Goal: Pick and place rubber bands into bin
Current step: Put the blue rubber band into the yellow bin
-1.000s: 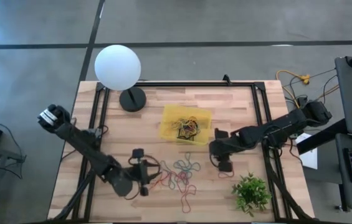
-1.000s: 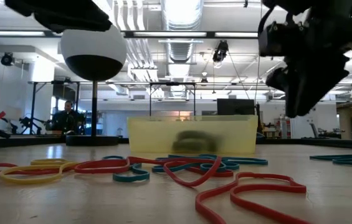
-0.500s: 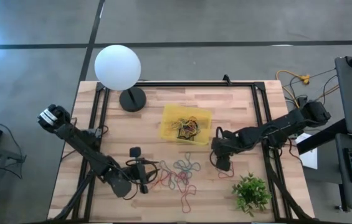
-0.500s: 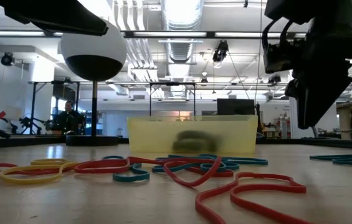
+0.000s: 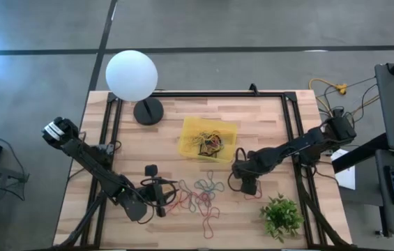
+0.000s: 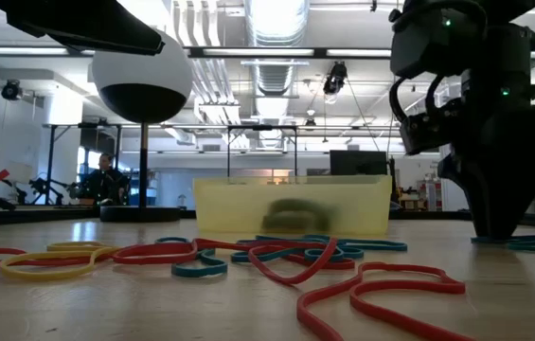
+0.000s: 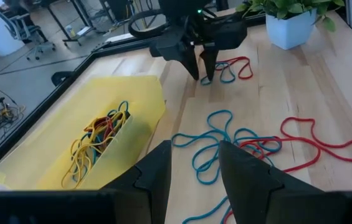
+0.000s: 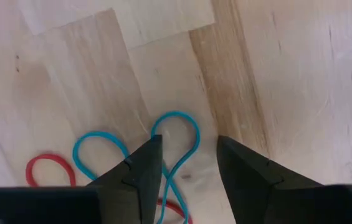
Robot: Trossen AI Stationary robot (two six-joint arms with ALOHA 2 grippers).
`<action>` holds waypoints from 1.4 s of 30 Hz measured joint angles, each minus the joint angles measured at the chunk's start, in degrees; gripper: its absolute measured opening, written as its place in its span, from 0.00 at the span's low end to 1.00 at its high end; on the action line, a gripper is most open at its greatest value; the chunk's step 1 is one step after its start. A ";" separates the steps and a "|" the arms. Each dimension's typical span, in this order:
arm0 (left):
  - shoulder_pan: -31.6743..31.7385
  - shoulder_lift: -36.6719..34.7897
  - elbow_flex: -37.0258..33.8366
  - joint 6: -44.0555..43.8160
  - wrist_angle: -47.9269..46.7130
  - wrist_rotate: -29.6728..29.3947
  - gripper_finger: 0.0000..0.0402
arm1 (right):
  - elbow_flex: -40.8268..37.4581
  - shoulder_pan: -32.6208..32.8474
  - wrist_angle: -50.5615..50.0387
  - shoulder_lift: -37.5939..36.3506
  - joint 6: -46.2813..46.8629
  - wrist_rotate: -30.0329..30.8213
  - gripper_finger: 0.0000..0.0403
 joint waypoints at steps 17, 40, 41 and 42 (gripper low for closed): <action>0.00 0.00 -0.09 -0.13 -0.02 0.00 0.29 | -0.91 1.09 -0.90 -0.39 0.90 -4.20 0.34; 0.07 0.00 -0.13 -0.09 -0.04 -0.02 0.29 | -1.06 1.95 -1.41 0.07 -0.44 -4.96 0.02; 0.07 0.00 -0.13 -0.11 -0.04 -0.02 0.29 | -1.06 1.95 -1.40 0.05 -0.49 -4.90 0.02; 0.07 0.00 -0.13 -0.09 -0.04 -0.02 0.29 | -1.07 1.95 -1.40 -0.06 -0.58 -4.75 0.02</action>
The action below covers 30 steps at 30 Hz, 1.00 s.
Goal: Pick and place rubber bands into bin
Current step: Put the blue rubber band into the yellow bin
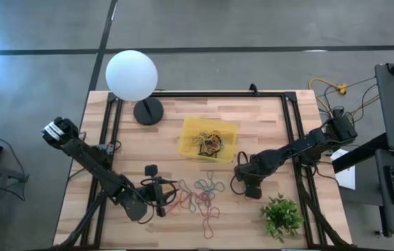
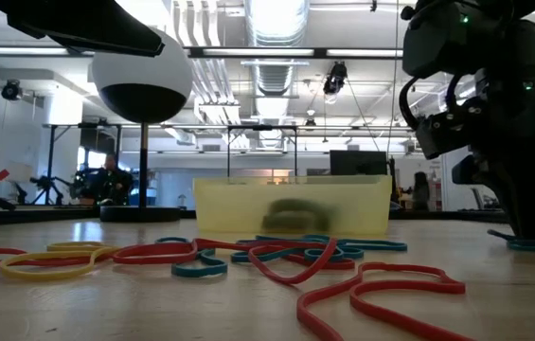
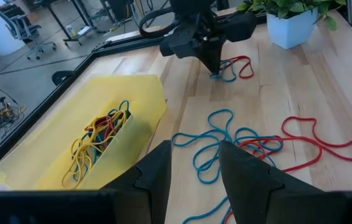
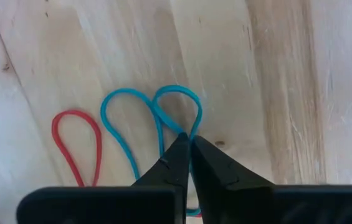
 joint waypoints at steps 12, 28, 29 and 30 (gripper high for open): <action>0.00 0.00 0.00 0.00 -0.02 -0.22 0.29 | 1.36 -0.06 -0.11 -4.35 -1.65 5.35 0.02; 0.04 0.02 0.00 0.00 -0.07 -0.42 0.29 | 4.44 0.00 -0.35 -5.18 -5.28 5.89 0.02; 0.04 0.02 0.00 0.00 -0.07 -0.42 0.29 | 4.91 0.00 -0.37 -5.24 -5.94 5.87 0.02; 0.04 0.02 0.00 0.00 -0.07 -0.42 0.29 | 5.43 -0.02 -0.36 -5.26 -6.66 5.88 0.02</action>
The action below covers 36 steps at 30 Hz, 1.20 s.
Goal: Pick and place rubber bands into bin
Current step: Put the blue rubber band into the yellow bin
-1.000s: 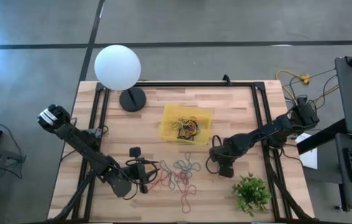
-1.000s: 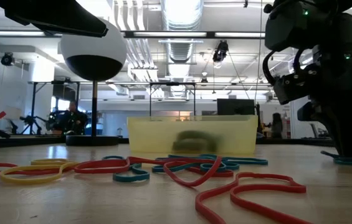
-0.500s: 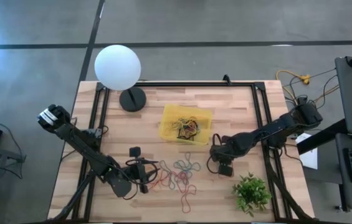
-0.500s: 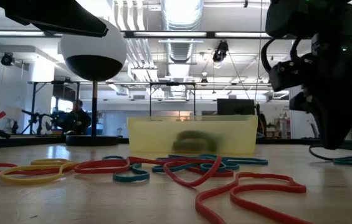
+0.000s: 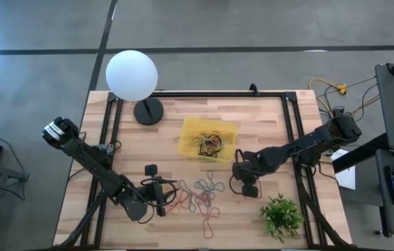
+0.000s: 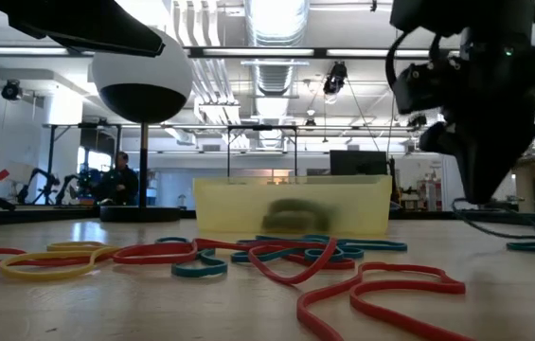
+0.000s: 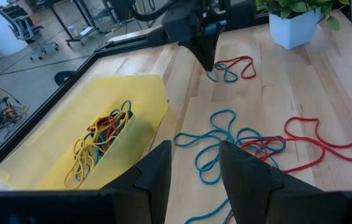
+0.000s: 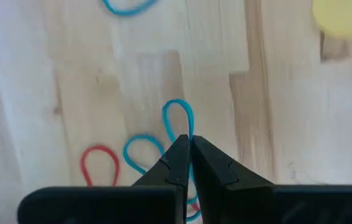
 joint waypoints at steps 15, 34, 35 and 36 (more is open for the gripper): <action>0.00 0.00 0.00 0.00 -0.07 -0.02 0.29 | 10.54 0.00 0.13 -0.01 -11.80 -0.04 0.02; 0.01 0.00 -0.02 0.00 -0.09 -0.01 0.29 | 25.99 -0.43 -1.94 -0.10 -29.19 16.71 0.02; 0.00 0.00 -0.02 0.00 -0.09 0.00 0.29 | 26.32 -0.60 -1.92 -0.10 -29.88 18.40 0.02; 0.00 0.00 -0.02 0.00 -0.09 0.00 0.29 | 26.60 -0.83 -1.91 -0.10 -30.48 20.09 0.02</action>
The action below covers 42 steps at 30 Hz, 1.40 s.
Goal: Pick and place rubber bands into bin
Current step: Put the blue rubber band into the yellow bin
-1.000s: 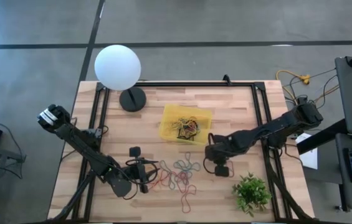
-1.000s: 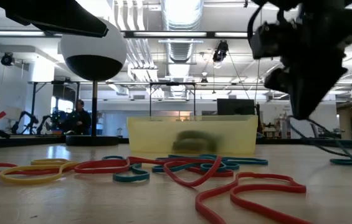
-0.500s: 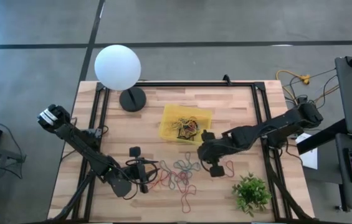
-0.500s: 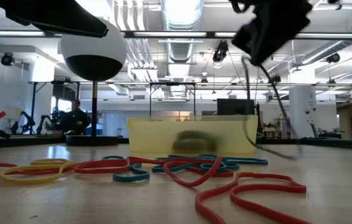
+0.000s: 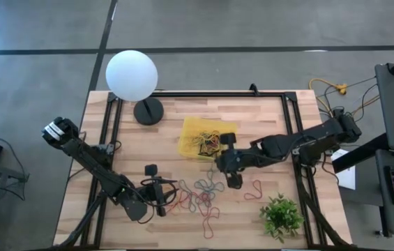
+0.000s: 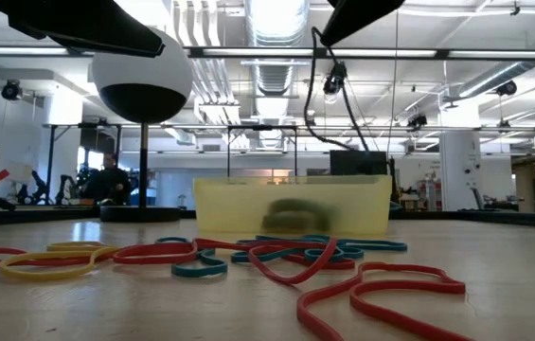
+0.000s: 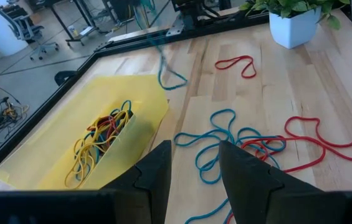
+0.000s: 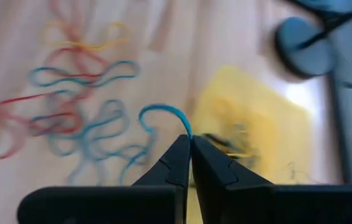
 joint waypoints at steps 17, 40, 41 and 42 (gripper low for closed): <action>0.00 0.02 -0.02 0.04 -0.15 0.00 0.29 | -4.31 -9.80 1.60 0.07 5.72 13.89 0.02; 0.00 0.02 -2.28 -0.24 1.73 -0.17 0.29 | -14.19 -15.16 10.79 0.11 4.29 0.85 0.06; 0.02 0.02 -2.32 -0.24 1.73 -0.20 0.29 | -14.19 -15.14 10.85 0.11 4.28 0.10 0.08; 0.02 0.02 -2.35 -0.24 1.75 -0.20 0.29 | -14.19 -15.12 10.86 0.11 4.30 -0.22 0.11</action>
